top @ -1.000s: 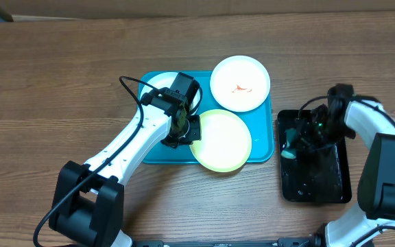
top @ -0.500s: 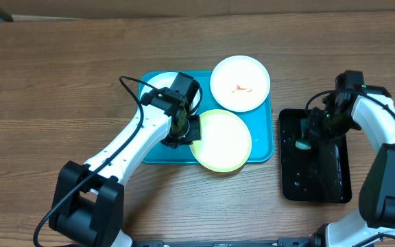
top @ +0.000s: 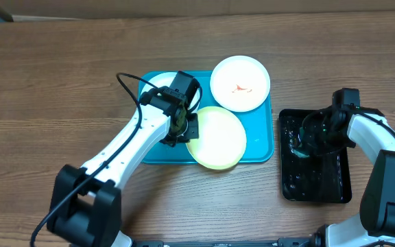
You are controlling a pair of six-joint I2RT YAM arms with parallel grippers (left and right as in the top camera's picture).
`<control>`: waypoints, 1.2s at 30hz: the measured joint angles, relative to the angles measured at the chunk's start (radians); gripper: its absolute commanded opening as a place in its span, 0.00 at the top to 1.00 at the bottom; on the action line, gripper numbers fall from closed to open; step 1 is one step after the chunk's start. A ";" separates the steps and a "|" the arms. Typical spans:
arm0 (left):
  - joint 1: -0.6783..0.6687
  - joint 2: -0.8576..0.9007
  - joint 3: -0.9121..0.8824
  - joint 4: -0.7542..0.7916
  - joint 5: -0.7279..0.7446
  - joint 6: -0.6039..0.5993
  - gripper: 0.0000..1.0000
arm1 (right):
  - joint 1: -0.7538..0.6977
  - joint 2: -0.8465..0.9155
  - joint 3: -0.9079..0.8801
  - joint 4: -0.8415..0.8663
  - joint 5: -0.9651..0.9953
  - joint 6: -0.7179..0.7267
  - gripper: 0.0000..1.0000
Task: Clean dirty plates on tray and stack at the side
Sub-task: 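Carry the yellow plate left and set it on the table with left gripper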
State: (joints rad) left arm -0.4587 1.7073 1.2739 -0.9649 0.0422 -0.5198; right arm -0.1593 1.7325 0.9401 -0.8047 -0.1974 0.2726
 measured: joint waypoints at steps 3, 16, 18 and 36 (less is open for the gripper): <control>0.000 -0.045 0.018 -0.008 -0.051 0.000 0.96 | 0.000 0.000 0.000 0.000 0.000 0.002 0.90; 0.112 -0.176 0.034 -0.062 -0.401 -0.005 0.96 | 0.000 0.000 0.000 -0.002 0.000 0.003 0.90; 0.176 -0.182 0.034 -0.062 -0.421 -0.005 0.96 | 0.000 0.000 0.000 -0.002 0.000 0.004 0.90; 0.872 -0.011 0.036 -0.027 -0.116 -0.005 0.96 | 0.000 0.000 0.000 -0.004 0.000 -0.011 0.90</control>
State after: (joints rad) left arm 0.4133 1.6958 1.3102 -0.9916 -0.0738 -0.5247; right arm -0.1593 1.7325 0.9401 -0.8085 -0.1978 0.2619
